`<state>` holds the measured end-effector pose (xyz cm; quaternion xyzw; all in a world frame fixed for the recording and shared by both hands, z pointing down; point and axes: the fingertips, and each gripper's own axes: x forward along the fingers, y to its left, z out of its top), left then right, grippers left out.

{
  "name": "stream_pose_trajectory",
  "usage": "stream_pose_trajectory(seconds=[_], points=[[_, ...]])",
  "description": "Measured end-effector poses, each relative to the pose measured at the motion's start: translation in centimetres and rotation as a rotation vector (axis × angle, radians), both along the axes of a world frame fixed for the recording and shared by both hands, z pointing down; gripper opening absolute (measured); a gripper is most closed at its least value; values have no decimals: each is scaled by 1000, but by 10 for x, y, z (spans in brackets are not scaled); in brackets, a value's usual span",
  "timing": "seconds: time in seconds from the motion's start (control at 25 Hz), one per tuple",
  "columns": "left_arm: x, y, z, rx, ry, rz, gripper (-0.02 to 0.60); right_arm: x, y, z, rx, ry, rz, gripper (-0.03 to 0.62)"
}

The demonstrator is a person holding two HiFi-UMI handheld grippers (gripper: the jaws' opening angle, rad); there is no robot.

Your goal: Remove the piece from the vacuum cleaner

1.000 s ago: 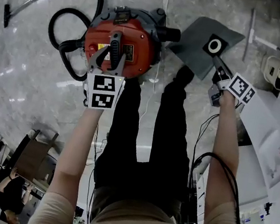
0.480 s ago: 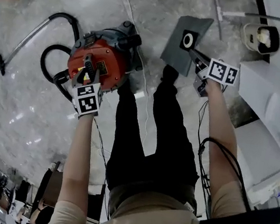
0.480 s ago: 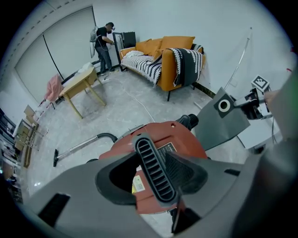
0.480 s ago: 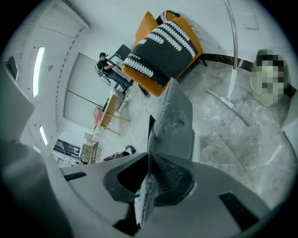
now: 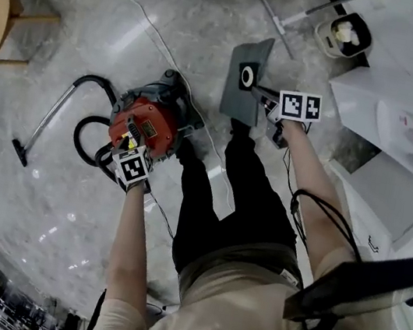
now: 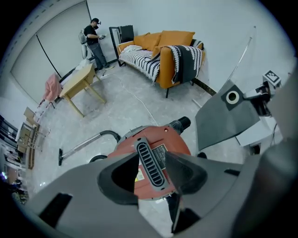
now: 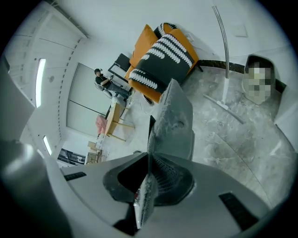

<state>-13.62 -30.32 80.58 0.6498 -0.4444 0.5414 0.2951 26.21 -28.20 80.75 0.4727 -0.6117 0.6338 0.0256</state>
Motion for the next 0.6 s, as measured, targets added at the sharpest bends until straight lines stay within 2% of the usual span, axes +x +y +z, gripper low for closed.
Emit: stream_pose_trajectory(seconds=[0.16,0.36,0.52,0.6], points=[[14,8,-26,17,38,-3,183,0,0,-33,27,-7,6,29],[14,12,-59,28,106,-11,183,-21,0,-79,52,20,-34,28],[19,4,-100,81,204,-19,183,-40,-6,-121,83,30,-55,29],[23,1,-121,110,255,-22,183,-52,-9,-138,98,47,-96,29]])
